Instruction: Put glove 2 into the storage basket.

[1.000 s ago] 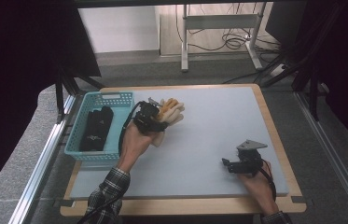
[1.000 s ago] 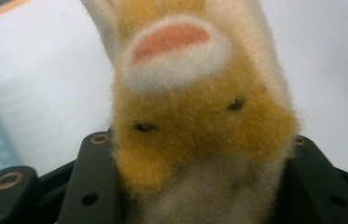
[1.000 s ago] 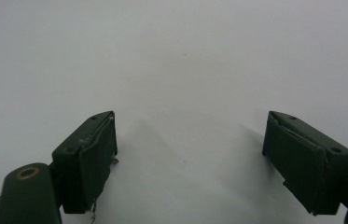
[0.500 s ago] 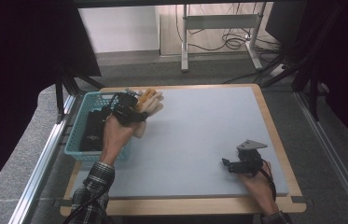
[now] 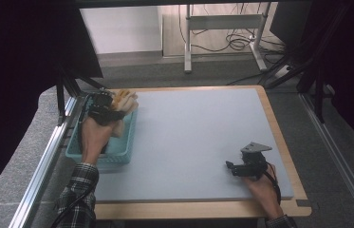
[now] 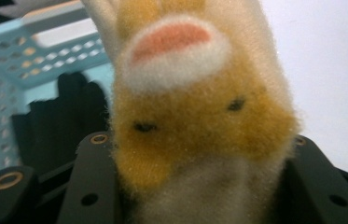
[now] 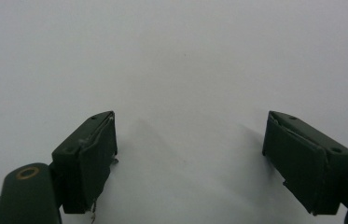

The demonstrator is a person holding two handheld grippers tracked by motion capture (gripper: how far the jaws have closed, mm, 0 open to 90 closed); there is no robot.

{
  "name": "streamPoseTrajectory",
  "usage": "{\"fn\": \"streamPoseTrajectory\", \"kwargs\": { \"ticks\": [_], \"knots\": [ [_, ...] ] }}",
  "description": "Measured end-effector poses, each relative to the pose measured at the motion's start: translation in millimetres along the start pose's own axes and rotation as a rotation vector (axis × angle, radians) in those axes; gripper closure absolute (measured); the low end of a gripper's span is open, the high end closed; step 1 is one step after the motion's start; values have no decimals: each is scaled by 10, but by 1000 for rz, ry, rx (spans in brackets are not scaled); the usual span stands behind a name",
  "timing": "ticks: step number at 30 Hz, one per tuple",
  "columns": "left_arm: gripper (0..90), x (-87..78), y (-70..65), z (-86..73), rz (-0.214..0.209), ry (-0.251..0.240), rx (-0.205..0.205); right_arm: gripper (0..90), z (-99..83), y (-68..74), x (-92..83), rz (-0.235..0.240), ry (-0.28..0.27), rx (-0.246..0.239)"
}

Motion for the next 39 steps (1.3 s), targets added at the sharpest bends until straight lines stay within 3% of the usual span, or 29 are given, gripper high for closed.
{"fn": "streamPoseTrajectory", "kwargs": {
  "ticks": [6, 15, 28, 32, 39],
  "knots": [
    [529, 62, 239, -83, 27, 26, -55, 172, 0, 1, 0, 0, 1, 1],
    [523, 362, 403, -185, 29, 107, -114, 172, 0, 1, 0, 0, 0, 1],
    [506, 785, 374, -216, -16, 204, -145, 171, 0, 1, -1, 1, 1, 2],
    [490, 913, 392, -230, -38, 235, -172, 171, 0, 1, -1, 1, 1, 2],
    [390, 1024, 390, -275, -59, 280, -168, 171, 0, 1, -1, 1, 1, 2]
  ]
}}
Point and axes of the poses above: each handheld gripper's, and its own axes: x roughly forward along the jaws, z roughly out of its top, y roughly to its left, the point moved 5 cm from there along x, roughly forward along the jaws, and after that the axes turned 12 degrees about -z, right-handed, at the moved point
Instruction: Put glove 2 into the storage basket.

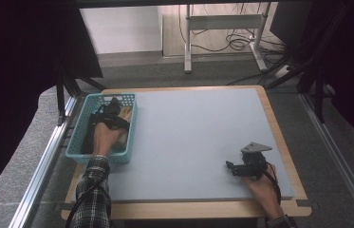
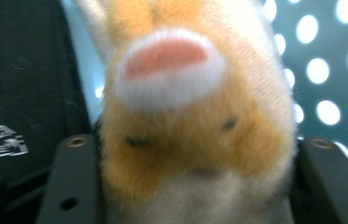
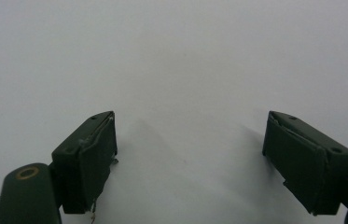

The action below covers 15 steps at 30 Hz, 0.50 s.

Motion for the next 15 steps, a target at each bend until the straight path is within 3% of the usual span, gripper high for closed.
{"fn": "streamPoseTrajectory", "kwargs": {
  "ticks": [5, 7, 9, 11, 12, 13, 14, 15],
  "knots": [
    [206, -22, 54, -19, 12, 5, -2, 171, 0, 0, 0, 1, 0, 0],
    [92, -102, 26, -17, -21, -23, 4, 171, 0, 0, 1, 0, 0, 0],
    [81, -146, 6, -10, -11, -32, 16, 171, 0, -1, 1, 0, -1, -1],
    [89, -340, -64, 19, 4, -64, 60, 170, 0, 0, 1, -1, -1, -1],
    [81, -340, -64, 19, 4, -64, 60, 170, 0, 0, 1, -1, -1, -1],
    [90, -497, -108, 49, -12, -120, 76, 170, 0, 1, 1, 0, 0, 0],
    [108, -497, -108, 49, -12, -120, 76, 171, 0, 1, 1, 0, 0, -1],
    [142, -634, -147, 63, -28, -172, 96, 171, 0, 1, 1, 0, 0, -1]
  ]
}}
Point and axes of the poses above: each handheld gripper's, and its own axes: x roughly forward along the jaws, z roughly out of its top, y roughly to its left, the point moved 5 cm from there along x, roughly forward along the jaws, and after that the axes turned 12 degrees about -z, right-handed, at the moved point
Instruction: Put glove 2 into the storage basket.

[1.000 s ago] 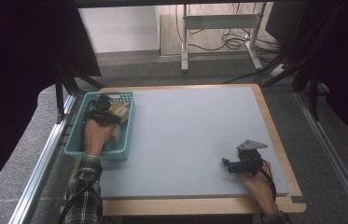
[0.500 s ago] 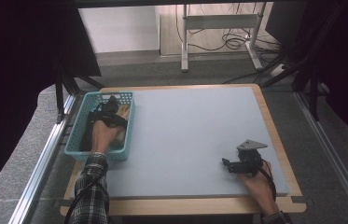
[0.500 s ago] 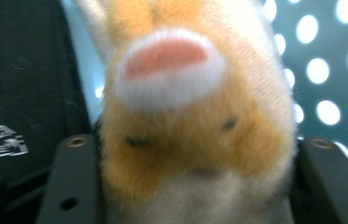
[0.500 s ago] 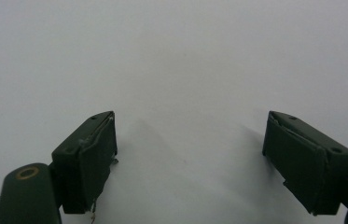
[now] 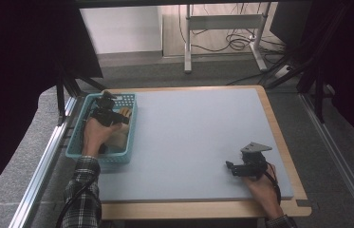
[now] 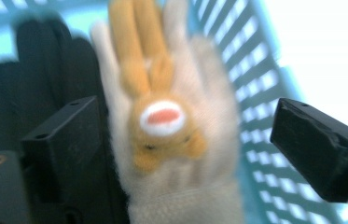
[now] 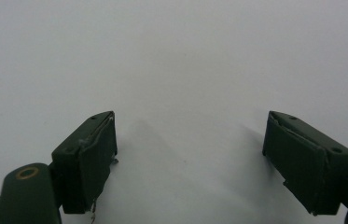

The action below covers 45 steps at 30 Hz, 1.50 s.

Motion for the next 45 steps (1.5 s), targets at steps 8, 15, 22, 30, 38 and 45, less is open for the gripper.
{"fn": "streamPoseTrajectory", "kwargs": {
  "ticks": [8, 15, 22, 30, 38, 45],
  "knots": [
    [798, -88, 224, -122, 181, 5, 21, 171, 0, 0, 0, 0, 0, 0],
    [893, 207, 389, -274, 163, 79, -26, 171, 0, 0, 0, 0, 0, 1],
    [900, 368, 276, -231, 131, 98, -19, 171, 0, 0, 0, 1, 0, 1],
    [900, 410, 154, -201, 93, 104, -16, 171, 0, 0, 0, 0, 0, 0],
    [900, 409, 207, -248, 90, 91, -21, 171, 0, 0, 0, 0, 0, 1],
    [787, 315, 273, -248, 147, 65, -9, 171, 0, 0, 0, 0, 0, 1]
  ]
}}
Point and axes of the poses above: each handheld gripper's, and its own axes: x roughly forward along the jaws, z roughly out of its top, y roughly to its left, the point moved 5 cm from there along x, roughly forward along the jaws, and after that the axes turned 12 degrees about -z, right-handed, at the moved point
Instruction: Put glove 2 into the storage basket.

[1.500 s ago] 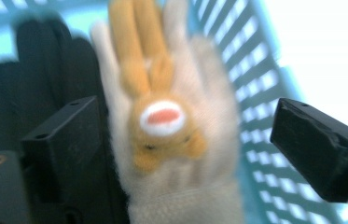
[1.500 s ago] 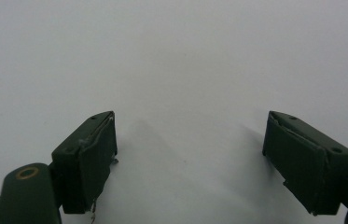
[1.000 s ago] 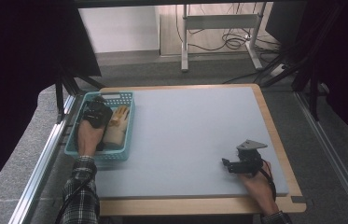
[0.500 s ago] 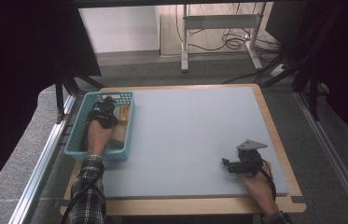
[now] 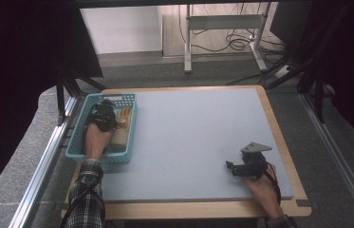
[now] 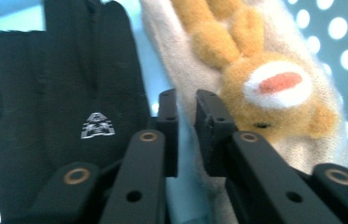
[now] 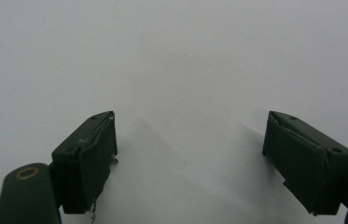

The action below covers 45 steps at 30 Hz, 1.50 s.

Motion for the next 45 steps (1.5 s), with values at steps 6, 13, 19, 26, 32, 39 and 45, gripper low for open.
{"fn": "streamPoseTrajectory", "kwargs": {
  "ticks": [6, 13, 19, 26, 32, 39, 45],
  "knots": [
    [695, -130, 78, -9, 34, -36, -6, 171, 0, 0, 0, 0, 0, 0],
    [605, -267, 145, -37, 26, -89, -14, 171, 0, 0, 0, -1, 0, -1],
    [535, -357, 157, -62, 3, -123, -12, 170, 0, 0, 0, -1, 0, -1],
    [480, -437, 116, -73, -22, -163, -5, 171, 0, -1, 0, -1, 0, -2],
    [427, -496, 55, -80, -47, -189, 17, 171, 0, 0, 0, -1, 0, -2],
    [356, -565, -50, -94, -84, -227, 34, 170, 0, 0, 0, -1, 0, -2],
    [284, -635, -109, -113, -119, -265, 44, 170, -1, -1, 0, -1, 0, -2]
  ]
}}
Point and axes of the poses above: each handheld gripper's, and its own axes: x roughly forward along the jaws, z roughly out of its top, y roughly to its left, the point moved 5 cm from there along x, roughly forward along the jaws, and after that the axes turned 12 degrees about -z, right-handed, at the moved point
